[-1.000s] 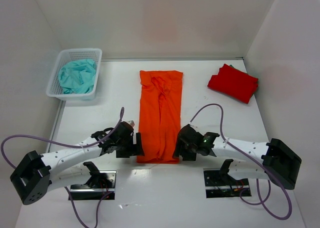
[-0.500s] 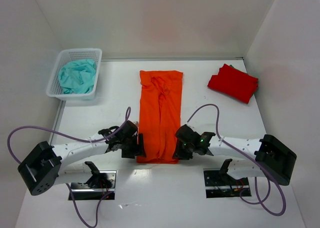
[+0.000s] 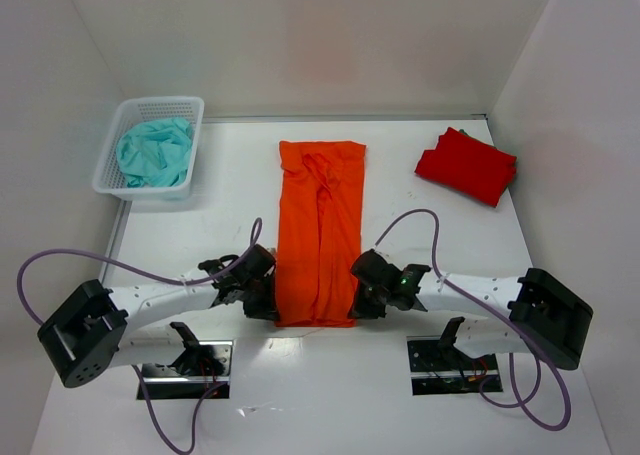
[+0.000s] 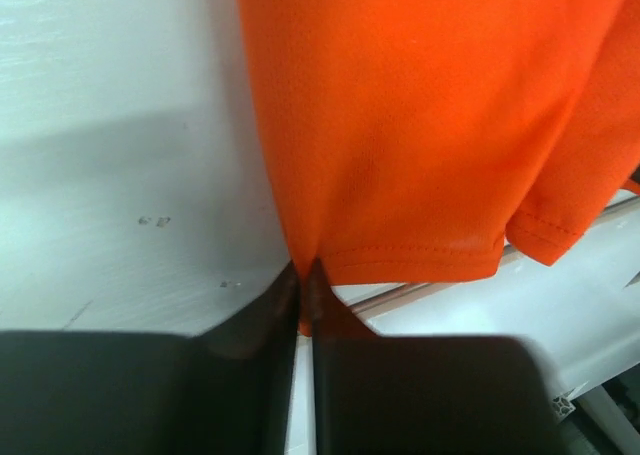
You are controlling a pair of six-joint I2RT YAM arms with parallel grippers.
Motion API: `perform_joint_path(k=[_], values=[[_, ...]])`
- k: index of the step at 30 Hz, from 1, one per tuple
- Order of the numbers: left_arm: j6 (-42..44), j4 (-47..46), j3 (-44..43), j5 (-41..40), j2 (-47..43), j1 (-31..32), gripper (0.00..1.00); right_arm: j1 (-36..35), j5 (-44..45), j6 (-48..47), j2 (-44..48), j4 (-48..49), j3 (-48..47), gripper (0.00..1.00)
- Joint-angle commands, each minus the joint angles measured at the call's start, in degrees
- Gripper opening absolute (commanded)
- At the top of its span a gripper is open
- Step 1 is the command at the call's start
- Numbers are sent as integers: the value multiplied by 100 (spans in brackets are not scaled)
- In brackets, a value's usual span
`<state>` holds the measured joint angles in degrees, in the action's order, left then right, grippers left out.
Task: Fold and stack the t-shirts
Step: Grab the bottom of the folded rectangular tshirt with both arms, then fold the folded rectangular tshirt in 1/3 of the way
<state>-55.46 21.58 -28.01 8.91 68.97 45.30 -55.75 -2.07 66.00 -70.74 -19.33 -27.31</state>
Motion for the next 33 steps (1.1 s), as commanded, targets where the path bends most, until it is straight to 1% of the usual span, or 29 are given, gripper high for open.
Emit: perform_joint_path(k=[1,4,7,10,11,14,16,18,21,25,28,31,33], values=[[-96,-23,59,164,126,23,0,-50,189,27,34,105,-1,0],[11,40,-97,164,126,23,0,-50,259,27,34,-72,-141,0],[216,417,-555,-42,126,23,0,13,426,27,248,-422,-361,0],[378,762,-1101,-176,213,23,0,277,549,-139,520,-595,-536,0],[422,852,-1293,-265,231,23,0,463,549,-245,576,-676,-625,0],[615,883,-1689,-302,231,-108,0,858,549,-528,737,-813,-849,0],[719,952,-1908,-354,251,-109,0,1067,542,-668,737,-879,-1073,0],[901,1030,-2252,-355,440,-115,0,1232,418,-875,654,-879,-1246,0],[1041,1163,-2523,-355,705,-228,0,1623,327,-1113,476,-818,-1407,0],[1311,1164,-2938,-301,838,-674,0,2078,214,-1582,68,-764,-1911,0],[1632,1199,-3254,-138,1005,-1210,0,2445,19,-1842,-218,-660,-2290,0],[2148,1247,-3655,139,1412,-1560,0,2612,-83,-2013,-633,-524,-2625,0],[2447,1278,-4012,339,1862,-1708,0,2665,-91,-2125,-957,-494,-3032,0]])
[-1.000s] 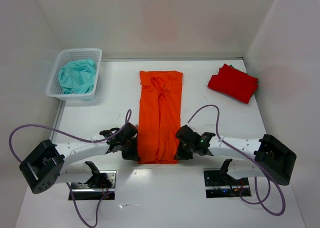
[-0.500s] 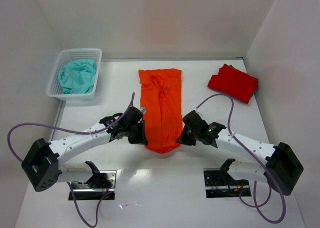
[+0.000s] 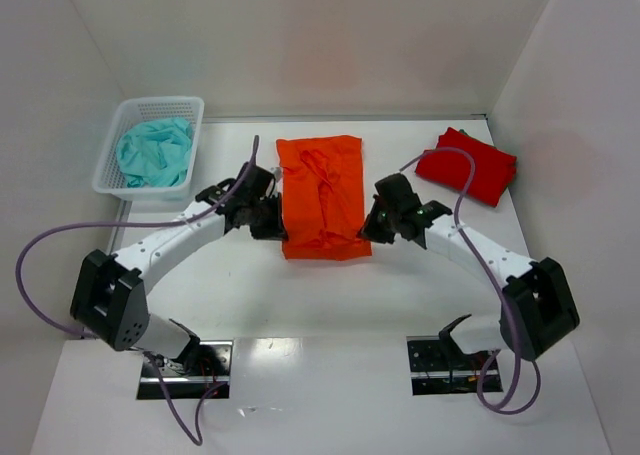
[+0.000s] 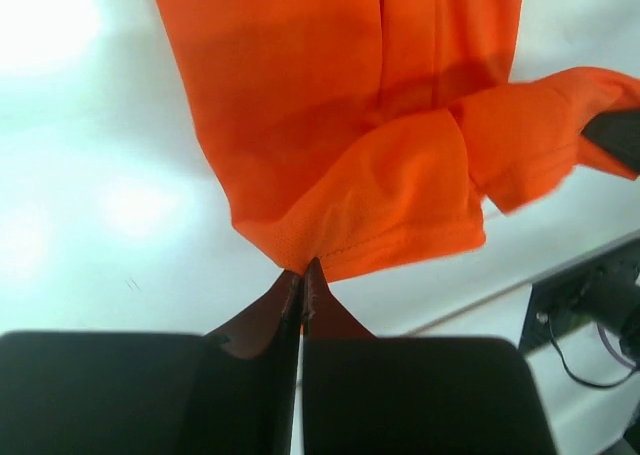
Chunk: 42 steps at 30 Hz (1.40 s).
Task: Fold and stack the t-shirts
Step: Fold the folded rectangular tshirt in 1/3 of the way
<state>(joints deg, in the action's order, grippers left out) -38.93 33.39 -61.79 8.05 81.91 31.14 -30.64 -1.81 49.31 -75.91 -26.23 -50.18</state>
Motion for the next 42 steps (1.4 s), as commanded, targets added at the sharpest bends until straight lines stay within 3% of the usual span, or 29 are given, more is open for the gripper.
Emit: perform_joint_path(k=[1,6,18,31,37,42], values=[[890,149,-782,441,590,-304,0,155,-161,-467,-563,241,-778,0],[1355,203,-1610,792,1450,-595,0,350,-337,-685,-1350,296,-1492,0],[1748,255,-2600,1243,2793,-1138,1,812,-416,-1037,-2780,347,-2698,3],[1906,-180,-3127,1752,3779,-1365,8,963,-417,-1090,-3377,734,-2883,13],[1906,-255,-3293,1656,3938,-1436,31,1174,-417,-1151,-3411,976,-2936,41],[1959,-307,-3626,1442,3677,-1725,49,1227,-185,-1432,-2944,1155,-3207,45]])
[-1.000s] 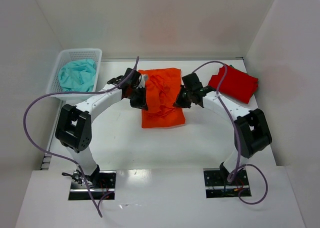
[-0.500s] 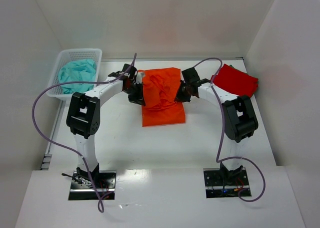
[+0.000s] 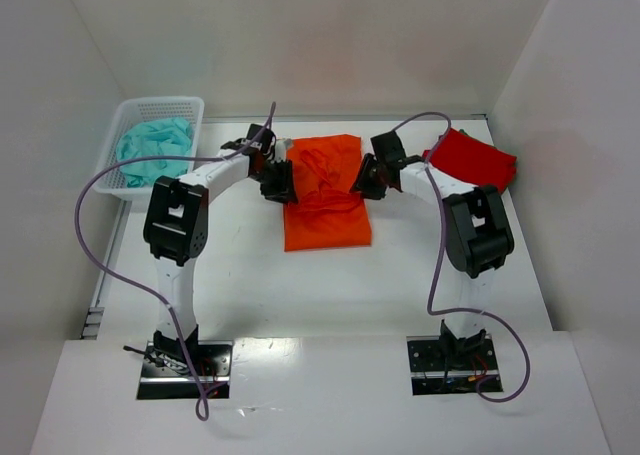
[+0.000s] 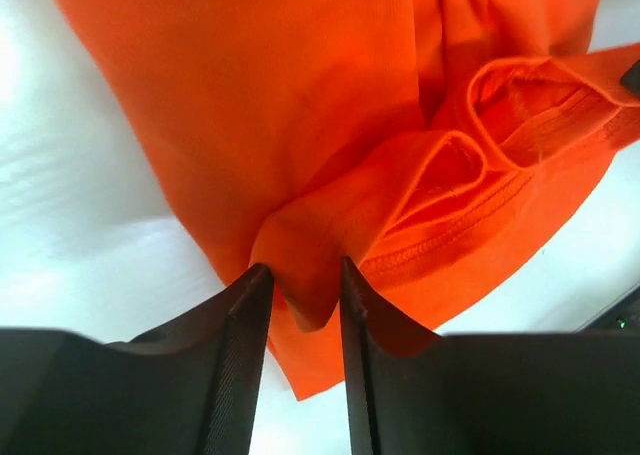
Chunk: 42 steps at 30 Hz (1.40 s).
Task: Fold and stack the t-shirts
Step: Fold the folded rectangular tshirt in 1/3 of the way
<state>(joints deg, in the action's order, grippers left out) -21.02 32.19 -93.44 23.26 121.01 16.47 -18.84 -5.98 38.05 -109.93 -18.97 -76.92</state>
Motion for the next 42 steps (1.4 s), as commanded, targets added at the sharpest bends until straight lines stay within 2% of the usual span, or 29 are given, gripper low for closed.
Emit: perform_joint_path(k=[1,4,7,8,10,11,13,14,15,19,20,23,28,34,42], values=[[168,-176,-538,-145,-348,-269,53,48,281,-326,517,405,-645,49],[230,-29,-711,-429,-680,-381,68,48,447,-474,810,184,-1017,63],[230,-25,-364,-533,-1255,-381,73,48,475,-527,1391,155,-753,66],[230,-105,-238,-533,-1429,-381,73,48,475,-527,1535,214,-641,66],[169,-387,316,-287,-1930,-329,73,48,408,-527,1965,394,-199,54],[117,-470,522,-166,-2065,-287,71,48,310,-527,2094,420,-25,47],[-5,-659,956,106,-2287,-157,67,48,141,-457,2282,421,317,26],[-145,-859,1317,237,-2412,23,58,48,27,-403,2390,472,700,14],[-234,-1010,1567,312,-2450,84,50,11,-8,-350,2423,533,937,8],[-525,-1447,2131,381,-2426,386,14,-75,-192,-281,2556,854,1605,4],[-529,-1496,2189,385,-2315,436,10,-75,-297,-277,2551,907,1671,4],[-579,-1567,2138,434,-1998,436,7,-128,-351,-219,2303,1017,1672,6],[-579,-1637,1906,434,-1450,436,7,-128,-413,-219,1743,1168,1557,7],[-579,-1585,1410,311,-614,436,7,-181,-624,-219,836,1291,1102,7],[-508,-1391,635,249,-70,111,7,-181,-624,-308,-147,1249,353,9]])
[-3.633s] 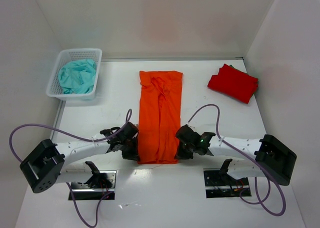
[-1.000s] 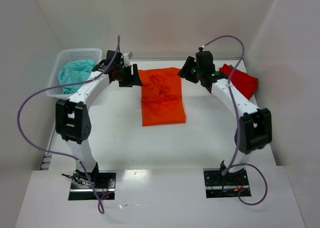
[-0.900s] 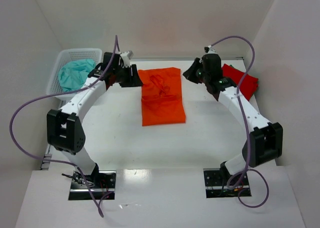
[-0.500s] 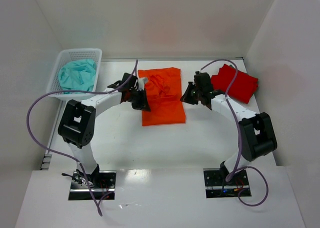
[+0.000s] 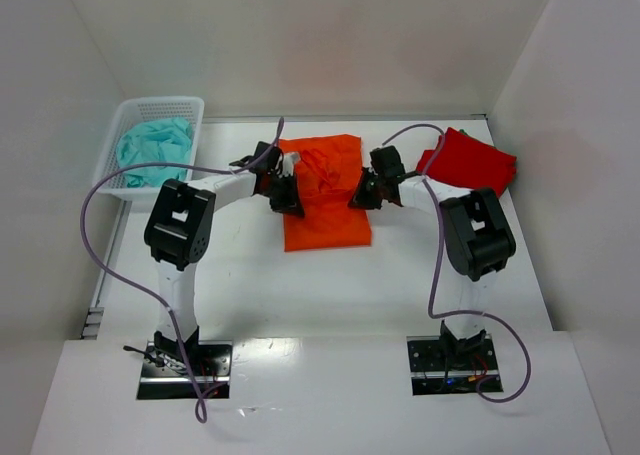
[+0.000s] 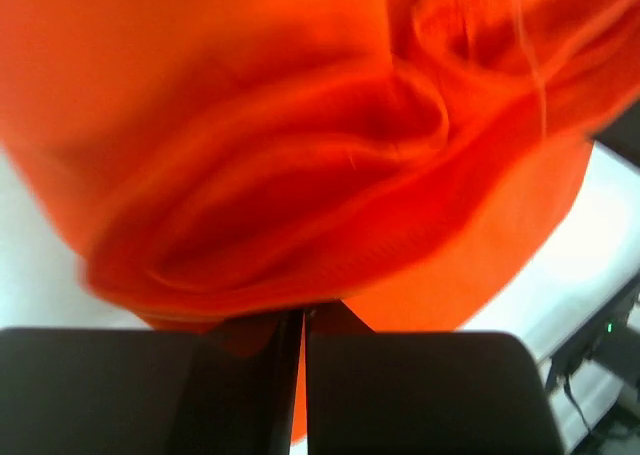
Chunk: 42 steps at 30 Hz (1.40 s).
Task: Fold and stack the t-shirts
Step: Fold the folded rectangular tshirt in 1/3 of the way
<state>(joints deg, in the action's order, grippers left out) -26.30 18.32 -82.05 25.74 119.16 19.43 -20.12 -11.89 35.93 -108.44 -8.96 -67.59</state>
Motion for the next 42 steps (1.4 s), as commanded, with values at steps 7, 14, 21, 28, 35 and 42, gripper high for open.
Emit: perform_joint_path(k=[7,14,21,28,35,42], values=[[20,49,-882,75,350,-413,10,13,152,-165,-747,114,-1133,10],[73,49,-1067,116,738,-466,11,323,214,-218,-1089,176,-1195,10],[126,49,-1120,-82,793,-519,15,324,214,-402,-1404,8,-1591,10],[302,49,-896,-2,-414,-571,65,377,364,-517,-289,-70,-1481,35],[150,36,455,65,-1845,-192,88,377,653,-403,1332,-147,92,81],[-190,268,2042,-517,-2897,-88,89,203,601,-174,2476,-596,1729,81]])
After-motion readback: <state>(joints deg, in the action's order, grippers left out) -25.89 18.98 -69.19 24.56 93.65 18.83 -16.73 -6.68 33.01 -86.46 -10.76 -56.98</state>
